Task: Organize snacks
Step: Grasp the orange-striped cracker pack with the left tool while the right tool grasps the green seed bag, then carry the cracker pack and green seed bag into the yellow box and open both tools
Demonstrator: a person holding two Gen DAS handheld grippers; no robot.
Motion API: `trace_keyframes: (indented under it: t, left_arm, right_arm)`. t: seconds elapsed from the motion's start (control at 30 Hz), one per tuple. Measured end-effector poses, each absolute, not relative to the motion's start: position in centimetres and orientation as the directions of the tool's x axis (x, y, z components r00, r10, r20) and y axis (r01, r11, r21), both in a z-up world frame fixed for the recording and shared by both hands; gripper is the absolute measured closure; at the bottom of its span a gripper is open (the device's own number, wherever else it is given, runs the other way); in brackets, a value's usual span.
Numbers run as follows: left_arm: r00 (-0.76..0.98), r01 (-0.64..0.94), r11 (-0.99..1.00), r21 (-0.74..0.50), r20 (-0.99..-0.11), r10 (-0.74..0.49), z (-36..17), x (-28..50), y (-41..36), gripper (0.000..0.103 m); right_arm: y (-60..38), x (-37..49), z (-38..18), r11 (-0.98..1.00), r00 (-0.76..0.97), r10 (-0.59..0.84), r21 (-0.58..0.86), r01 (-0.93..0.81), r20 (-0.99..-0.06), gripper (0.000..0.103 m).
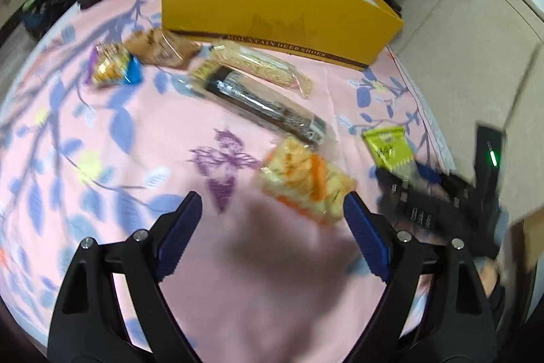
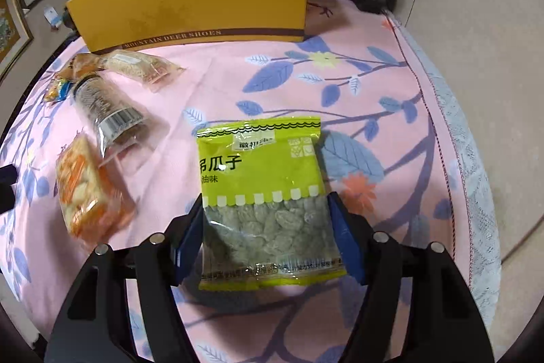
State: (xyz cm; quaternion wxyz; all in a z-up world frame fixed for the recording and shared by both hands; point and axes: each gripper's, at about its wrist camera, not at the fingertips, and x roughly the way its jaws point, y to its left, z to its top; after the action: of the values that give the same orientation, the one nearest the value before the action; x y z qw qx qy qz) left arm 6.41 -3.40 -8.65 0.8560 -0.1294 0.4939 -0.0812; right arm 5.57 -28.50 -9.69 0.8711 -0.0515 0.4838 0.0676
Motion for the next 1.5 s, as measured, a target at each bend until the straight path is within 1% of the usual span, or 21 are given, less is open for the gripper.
trace_keyframes:
  t: [0.27,0.37,0.4,0.43,0.5,0.53,0.57,0.6,0.67,0.73,0.83,0.9,0.93,1.03,1.1,1.2,1.37,1.5]
  left_arm:
    - [0.498,-0.093,0.966,-0.241,-0.851,-0.165,-11.3,9.0,-8.1,0.016]
    - [0.503,-0.128,0.979,-0.156,-0.861,-0.071,-12.4,9.8,-9.0,0.016]
    - [0.503,-0.132,0.981,-0.142,-0.862,-0.057,-12.8,9.9,-9.0,0.017]
    - [0.521,-0.132,0.985,-0.107,-0.853,-0.022,-12.8,9.8,-9.2,0.021]
    - [0.529,-0.125,0.989,-0.074,-0.848,0.004,-13.0,9.6,-9.0,0.034]
    - [0.533,-0.124,0.99,-0.068,-0.846,0.009,-13.0,9.5,-8.6,0.045]
    - [0.534,-0.119,0.99,-0.081,-0.845,-0.004,-13.0,9.3,-8.1,0.053]
    - [0.534,-0.115,0.989,-0.093,-0.845,-0.017,-12.9,9.2,-7.5,0.055]
    - [0.532,-0.096,0.989,-0.111,-0.846,-0.043,-12.8,9.0,-6.9,0.055]
    - [0.531,-0.069,0.994,-0.088,-0.846,-0.038,-12.6,8.4,-6.9,0.055]
    - [0.543,-0.033,0.997,-0.063,-0.839,-0.035,-12.6,7.5,-7.3,0.054]
    - [0.552,-0.006,0.998,-0.062,-0.832,-0.048,-12.7,7.0,-7.3,0.055]
    - [0.554,0.003,0.998,-0.065,-0.83,-0.056,-12.7,6.7,-7.3,0.055]
    - [0.551,0.04,0.994,-0.103,-0.827,-0.108,-12.6,5.8,-6.6,0.056]
    - [0.543,0.057,0.988,-0.141,-0.826,-0.149,-12.4,5.3,-5.6,0.056]
    - [0.534,0.057,0.981,-0.186,-0.824,-0.187,-12.2,4.8,-3.6,0.056]
    - [0.568,0.033,0.972,-0.234,-0.795,-0.211,-10.5,4.1,-0.1,0.056]
    - [0.587,0.025,0.968,-0.25,-0.78,-0.216,-9.4,3.7,1.6,0.056]
  right_arm:
    - [-30.3,5.6,-9.6,0.979,0.524,0.139,0.036,-0.203,-0.84,0.031]
    - [-30.4,5.1,-9.5,0.977,0.523,0.153,0.048,-0.209,-0.839,0.031]
    - [-30.4,5.2,-9.5,0.977,0.522,0.155,0.05,-0.209,-0.839,0.031]
    - [-30.4,5.2,-9.5,0.977,0.521,0.156,0.051,-0.209,-0.839,0.031]
    - [-30.4,5.2,-9.5,0.977,0.522,0.15,0.046,-0.207,-0.84,0.031]
    - [-30.3,5.2,-9.5,0.978,0.524,0.14,0.035,-0.205,-0.84,0.031]
    - [-30.1,5.2,-9.6,0.979,0.526,0.128,0.022,-0.203,-0.841,0.031]
    - [-29.9,5.2,-9.6,0.979,0.527,0.118,0.011,-0.202,-0.841,0.031]
    - [-29.5,5.2,-9.7,0.981,0.53,0.091,-0.017,-0.195,-0.843,0.028]
    - [-29.2,5.3,-9.8,0.983,0.529,0.079,-0.021,-0.181,-0.845,0.024]
    - [-29.1,5.3,-9.8,0.987,0.53,0.064,-0.024,-0.157,-0.846,0.023]
    - [-29.1,5.1,-9.7,0.989,0.536,0.054,-0.029,-0.145,-0.842,0.027]
    - [-29.1,4.9,-9.6,0.991,0.539,0.046,-0.028,-0.129,-0.841,0.032]
    - [-29.1,4.4,-9.4,0.997,0.538,0.031,-0.011,-0.076,-0.842,0.037]
    - [-28.9,3.8,-9.0,0.998,0.539,0.059,0.04,-0.047,-0.84,0.038]
    - [-27.9,3.0,-8.0,0.999,0.563,0.05,0.04,-0.029,-0.825,0.038]
    - [-25.4,2.5,-6.4,0.998,0.577,0.054,0.022,-0.062,-0.815,0.038]
    - [-23.4,2.6,-5.4,0.996,0.587,0.057,0.003,-0.092,-0.808,0.038]
